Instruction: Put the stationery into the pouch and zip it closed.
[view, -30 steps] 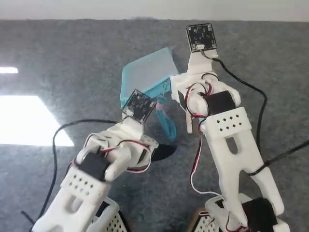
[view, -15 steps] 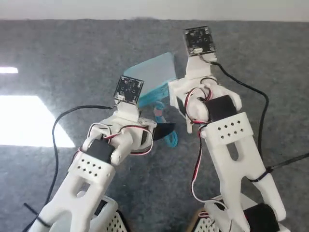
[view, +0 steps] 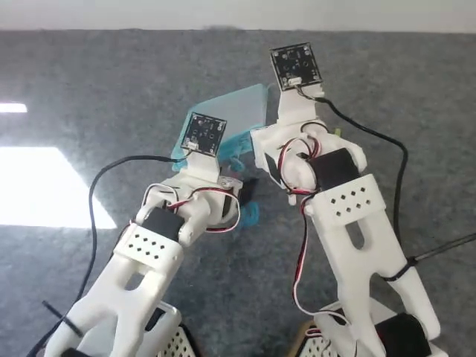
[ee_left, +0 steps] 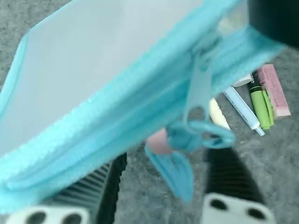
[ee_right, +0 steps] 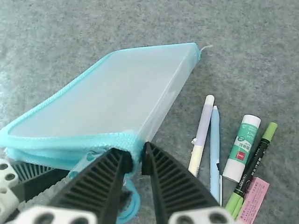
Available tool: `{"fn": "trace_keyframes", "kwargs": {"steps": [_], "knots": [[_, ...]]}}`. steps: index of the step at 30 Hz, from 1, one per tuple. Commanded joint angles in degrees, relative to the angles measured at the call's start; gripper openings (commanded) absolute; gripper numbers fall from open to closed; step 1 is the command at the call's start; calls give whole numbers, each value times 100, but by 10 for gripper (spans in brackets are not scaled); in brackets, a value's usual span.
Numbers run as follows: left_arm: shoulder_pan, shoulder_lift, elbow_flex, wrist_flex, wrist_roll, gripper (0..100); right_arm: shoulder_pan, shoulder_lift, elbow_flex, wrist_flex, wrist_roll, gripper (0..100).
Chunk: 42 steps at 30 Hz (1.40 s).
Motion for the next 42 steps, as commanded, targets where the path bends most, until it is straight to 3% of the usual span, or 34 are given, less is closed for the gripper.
{"fn": "trace_keyframes", "kwargs": {"steps": [1,6,11,22,42], "knots": [[-9,-18,-92,-149,53,179,-31,-338,-114,4,114,7],[-229,-26,-101,-149,70,171,-13,-338,-88,22,123,7],[-730,9,-303,-114,44,5,251,-338,-88,31,308,7],[-826,-26,-453,193,-44,12,488,-312,79,-13,536,7],[-2435,18,-699,211,-387,11,857,-277,413,-119,1116,7]]}}
